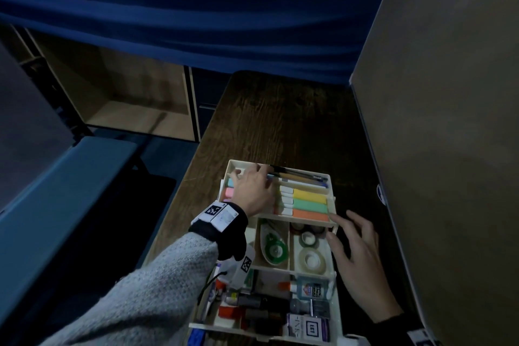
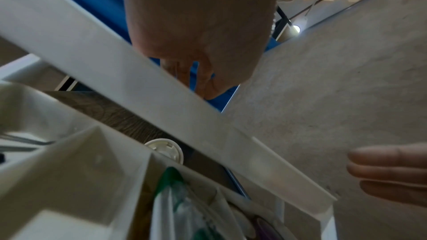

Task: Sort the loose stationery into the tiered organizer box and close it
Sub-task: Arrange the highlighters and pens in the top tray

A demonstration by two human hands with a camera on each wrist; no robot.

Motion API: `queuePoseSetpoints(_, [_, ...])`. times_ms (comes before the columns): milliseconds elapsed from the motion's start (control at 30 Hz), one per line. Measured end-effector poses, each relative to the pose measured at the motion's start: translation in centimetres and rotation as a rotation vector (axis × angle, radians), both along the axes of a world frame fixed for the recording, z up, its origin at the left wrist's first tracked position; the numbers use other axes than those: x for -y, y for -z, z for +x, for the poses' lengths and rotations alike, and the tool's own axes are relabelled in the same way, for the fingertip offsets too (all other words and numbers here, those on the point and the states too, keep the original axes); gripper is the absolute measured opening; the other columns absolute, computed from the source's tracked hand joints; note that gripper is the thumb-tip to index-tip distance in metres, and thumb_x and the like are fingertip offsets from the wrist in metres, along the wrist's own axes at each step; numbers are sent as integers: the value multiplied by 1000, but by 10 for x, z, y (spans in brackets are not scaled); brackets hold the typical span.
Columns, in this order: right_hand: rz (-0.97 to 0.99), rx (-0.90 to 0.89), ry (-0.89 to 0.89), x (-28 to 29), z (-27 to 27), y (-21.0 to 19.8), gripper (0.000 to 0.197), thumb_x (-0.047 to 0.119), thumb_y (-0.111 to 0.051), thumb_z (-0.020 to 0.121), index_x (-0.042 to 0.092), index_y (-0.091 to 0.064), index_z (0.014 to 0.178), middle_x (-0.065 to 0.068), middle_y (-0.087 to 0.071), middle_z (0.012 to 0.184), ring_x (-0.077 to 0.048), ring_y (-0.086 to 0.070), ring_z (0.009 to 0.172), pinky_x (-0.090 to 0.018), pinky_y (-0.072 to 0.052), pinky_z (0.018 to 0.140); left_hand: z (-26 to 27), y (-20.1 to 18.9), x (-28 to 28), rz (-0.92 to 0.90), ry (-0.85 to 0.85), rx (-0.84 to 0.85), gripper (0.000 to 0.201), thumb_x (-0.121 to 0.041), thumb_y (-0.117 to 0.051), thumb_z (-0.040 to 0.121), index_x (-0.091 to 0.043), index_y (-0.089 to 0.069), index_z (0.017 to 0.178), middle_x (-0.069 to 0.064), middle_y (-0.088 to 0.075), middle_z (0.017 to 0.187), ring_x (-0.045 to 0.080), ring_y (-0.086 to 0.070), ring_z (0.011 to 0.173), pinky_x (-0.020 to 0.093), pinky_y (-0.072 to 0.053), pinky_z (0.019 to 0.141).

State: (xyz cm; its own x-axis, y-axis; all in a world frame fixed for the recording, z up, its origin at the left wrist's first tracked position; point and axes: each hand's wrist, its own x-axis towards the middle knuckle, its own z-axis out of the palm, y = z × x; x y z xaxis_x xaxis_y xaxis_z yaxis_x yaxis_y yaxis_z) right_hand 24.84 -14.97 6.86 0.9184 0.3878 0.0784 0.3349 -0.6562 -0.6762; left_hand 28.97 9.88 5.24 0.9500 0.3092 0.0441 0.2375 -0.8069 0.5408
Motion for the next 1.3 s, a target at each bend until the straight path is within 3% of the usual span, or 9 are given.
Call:
queuePoseSetpoints(200, [15,-36,31,9,-6,4,30,33,-52,94,54,-45,114,11,-28,138,-9,-22,134,-33,-29,108,9,3,8,85,74,-64,44,-47,-31,97,-29,-36,137,6,-39,128,24,-39,127,59,-9,113])
queuePoseSetpoints(333, [18,-47,37,14,-8,6,33,33,-52,94,61,-42,109,17,-27,134,-3,-21,130,-32,-29,108,11,2,10,88,79,-76,44,-46,-30,98,-27,-38,137,7,-38,130,25,-44,124,58,-10,112])
queuePoseSetpoints(567, [8,-40,38,16,-13,11,28,30,-53,95,44,-51,119,13,-28,133,-1,-22,128,-28,-25,106,6,-4,9,298,148,-53,37,-40,-34,98,-20,-50,125,5,-46,121,21,-45,115,55,-22,106])
queuePoseSetpoints(733, [22,-57,45,21,-18,6,27,30,-52,95,45,-50,117,18,-26,129,1,-22,126,-27,-25,106,0,-12,6,326,143,-90,51,-44,-36,97,-25,-30,144,11,-36,136,28,-41,125,56,-19,109])
queuePoseSetpoints(867, [31,-66,59,25,-25,2,27,30,-52,96,41,-52,120,13,-28,133,-2,-24,129,-27,-25,107,-15,-28,7,267,122,2,48,-43,-36,98,-30,-33,144,9,-37,134,29,-40,125,52,-19,109])
queuePoseSetpoints(1000, [17,-60,72,30,-43,2,26,28,-49,97,35,-55,121,8,-33,128,-8,-31,126,-33,-33,106,-59,-41,8,166,125,211,40,-32,-44,96,-26,-45,135,4,-44,130,22,-44,119,40,-27,102])
queuePoseSetpoints(1100, [55,30,88,35,-66,8,21,21,-49,97,23,-61,115,4,-40,108,-12,-46,105,-33,-43,92,-112,-41,11,133,178,352,29,-22,-51,94,-17,-58,121,5,-54,114,21,-51,105,26,-32,87])
queuePoseSetpoints(1200, [40,26,-2,40,-96,22,17,14,-49,97,16,-64,107,2,-46,96,-12,-51,88,-27,-42,80,-178,-23,22,79,244,324,21,-22,-50,94,-14,-62,109,4,-58,102,20,-58,91,34,-47,77])
queuePoseSetpoints(1300, [7,-84,-109,42,-125,41,17,12,-49,97,16,-65,100,6,-53,94,-8,-54,91,-22,-41,79,-239,4,30,56,236,203,12,-24,-53,93,-19,-62,99,-5,-61,93,14,-60,77,33,-49,65])
